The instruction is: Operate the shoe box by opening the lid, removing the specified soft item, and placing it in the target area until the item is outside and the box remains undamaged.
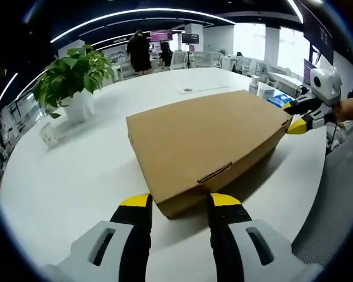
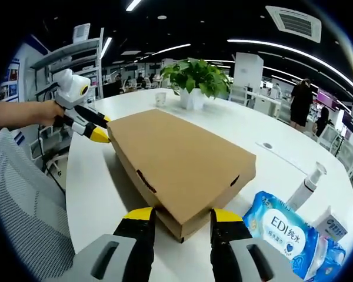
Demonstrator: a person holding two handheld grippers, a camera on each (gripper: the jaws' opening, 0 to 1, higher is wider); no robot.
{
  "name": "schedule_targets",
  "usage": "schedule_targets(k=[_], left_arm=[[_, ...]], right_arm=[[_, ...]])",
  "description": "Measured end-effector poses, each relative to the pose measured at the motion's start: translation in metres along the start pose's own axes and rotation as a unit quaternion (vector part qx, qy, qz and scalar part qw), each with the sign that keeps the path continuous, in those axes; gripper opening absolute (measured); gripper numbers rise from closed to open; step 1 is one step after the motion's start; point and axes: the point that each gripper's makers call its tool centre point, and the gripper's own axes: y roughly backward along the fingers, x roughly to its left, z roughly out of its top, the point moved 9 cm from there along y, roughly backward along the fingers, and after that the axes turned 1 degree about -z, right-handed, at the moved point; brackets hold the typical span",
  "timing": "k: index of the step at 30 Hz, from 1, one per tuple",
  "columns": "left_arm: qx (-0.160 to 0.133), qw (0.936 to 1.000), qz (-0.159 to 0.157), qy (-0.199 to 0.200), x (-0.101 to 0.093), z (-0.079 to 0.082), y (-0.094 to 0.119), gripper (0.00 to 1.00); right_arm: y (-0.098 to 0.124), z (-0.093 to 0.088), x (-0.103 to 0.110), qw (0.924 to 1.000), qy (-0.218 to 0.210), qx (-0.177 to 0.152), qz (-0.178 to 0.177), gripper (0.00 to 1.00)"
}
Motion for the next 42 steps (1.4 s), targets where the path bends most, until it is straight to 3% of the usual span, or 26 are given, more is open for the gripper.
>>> schedule_targets(k=[21,42], left_arm=[[0.0,0.9999,-0.006,0.012,0.013,0.024,-0.03,0.38],[0.007,0.9999,-0.011,0.009,0.017,0.031,-0.039,0.38]], right_arm=[[-0.021,0.015,-0.036,0.9998,0.01,0.013,-0.007,0.35],[-0.023,0.016,-0.041,0.9998,0.006,0.012,-0.013,0.35]])
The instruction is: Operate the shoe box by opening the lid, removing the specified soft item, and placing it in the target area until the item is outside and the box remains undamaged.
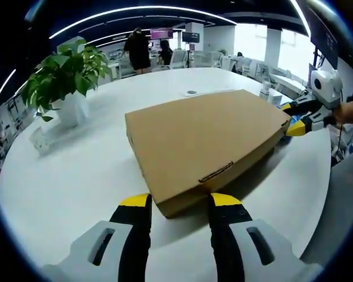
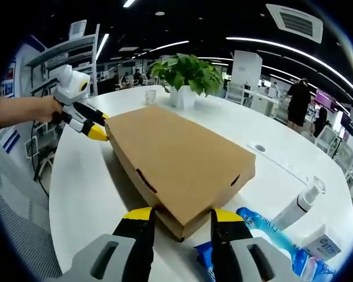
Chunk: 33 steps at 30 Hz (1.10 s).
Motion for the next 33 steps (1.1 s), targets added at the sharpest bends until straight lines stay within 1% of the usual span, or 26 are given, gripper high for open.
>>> schedule_targets(k=[7,11,14,20,33], left_arm=[[0.002,1.0,0.0,-0.002,-0.0005,0.002,-0.0017,0.39],[-0.001,1.0,-0.002,0.006,-0.0004,0.0021,-0.0016,0.39],[0.0,1.0,-0.001,0.006,-0.0006,0.0023,-0.0019,0.4],[-0.006,0.9999,-0.002,0.01,-0.0025,0.0013,-0.0015,0.42],[-0.003,1.0,-0.002,0.006,-0.0023,0.0018,-0.0022,0.42]], right_arm=[[0.0003,-0.0005,-0.0004,1.0,-0.005,0.0,-0.002,0.35],[0.0002,-0.0006,-0.0013,1.0,-0.006,0.001,0.0,0.35],[-0.0015,-0.0016,-0.0015,1.0,-0.005,0.006,0.001,0.35],[-0.0021,-0.0025,-0.001,1.0,-0.005,0.008,0.002,0.35],[-0.0022,-0.0027,-0.0023,0.9999,-0.007,0.009,0.0,0.34]])
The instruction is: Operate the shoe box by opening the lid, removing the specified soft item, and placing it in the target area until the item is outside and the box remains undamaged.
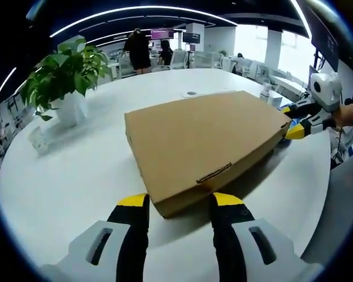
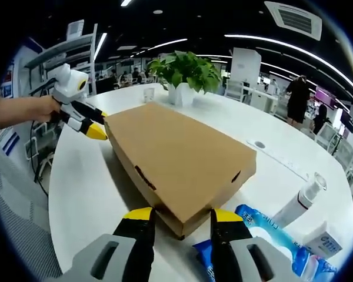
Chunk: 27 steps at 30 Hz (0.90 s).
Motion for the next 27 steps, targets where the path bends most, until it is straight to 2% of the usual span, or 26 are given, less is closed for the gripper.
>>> schedule_targets(k=[3,7,15,27], left_arm=[[0.001,1.0,0.005,0.005,0.001,0.0,0.001,0.39],[0.003,0.9999,0.011,0.006,0.002,0.001,0.002,0.45],[0.0,0.9999,0.009,0.01,0.002,-0.002,0.012,0.48],[-0.041,0.9985,0.004,0.036,-0.014,-0.002,0.048,0.56]], right_arm=[[0.001,0.001,0.001,1.0,-0.002,-0.002,-0.002,0.34],[0.004,0.001,0.0,1.0,-0.002,-0.005,-0.006,0.35],[0.021,0.002,-0.003,0.9996,-0.011,-0.018,-0.018,0.38],[0.06,-0.003,-0.005,0.9972,-0.028,-0.044,-0.053,0.47]])
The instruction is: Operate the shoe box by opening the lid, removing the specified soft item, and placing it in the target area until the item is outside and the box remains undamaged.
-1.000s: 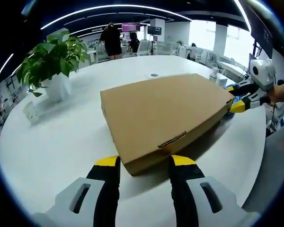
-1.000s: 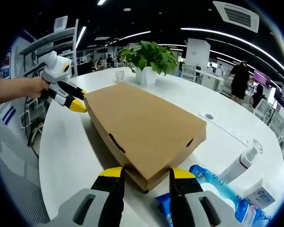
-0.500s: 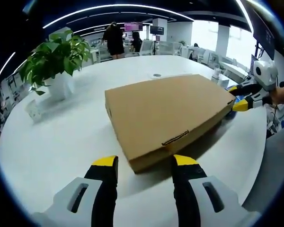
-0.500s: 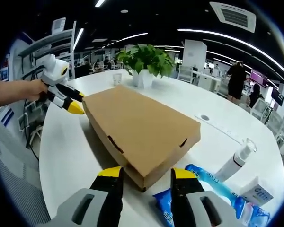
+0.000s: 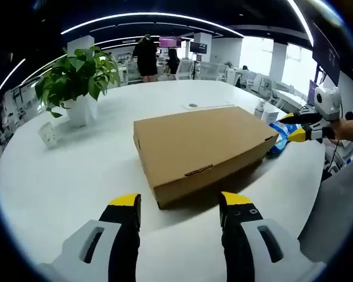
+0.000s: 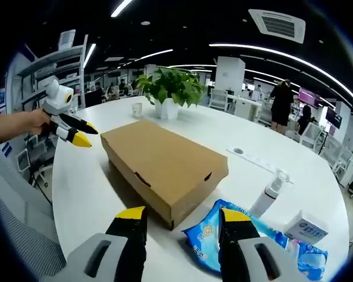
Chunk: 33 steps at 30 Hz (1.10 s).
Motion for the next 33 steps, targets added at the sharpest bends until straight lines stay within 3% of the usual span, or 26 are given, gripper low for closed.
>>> schedule_targets(k=[11,19,33], left_arm=[[-0.031,0.9994,-0.017,0.0,-0.026,0.009,0.028,0.63],[-0.059,0.9977,-0.033,-0.001,-0.046,0.019,0.039,0.69],[-0.068,0.9959,-0.058,-0.007,-0.079,0.002,0.059,0.81]], right_arm=[[0.038,-0.017,-0.004,0.9995,0.0,0.002,-0.032,0.57],[0.071,-0.032,-0.007,0.9974,-0.029,0.002,-0.066,0.62],[0.125,-0.059,-0.009,0.9929,-0.048,0.013,-0.108,0.73]])
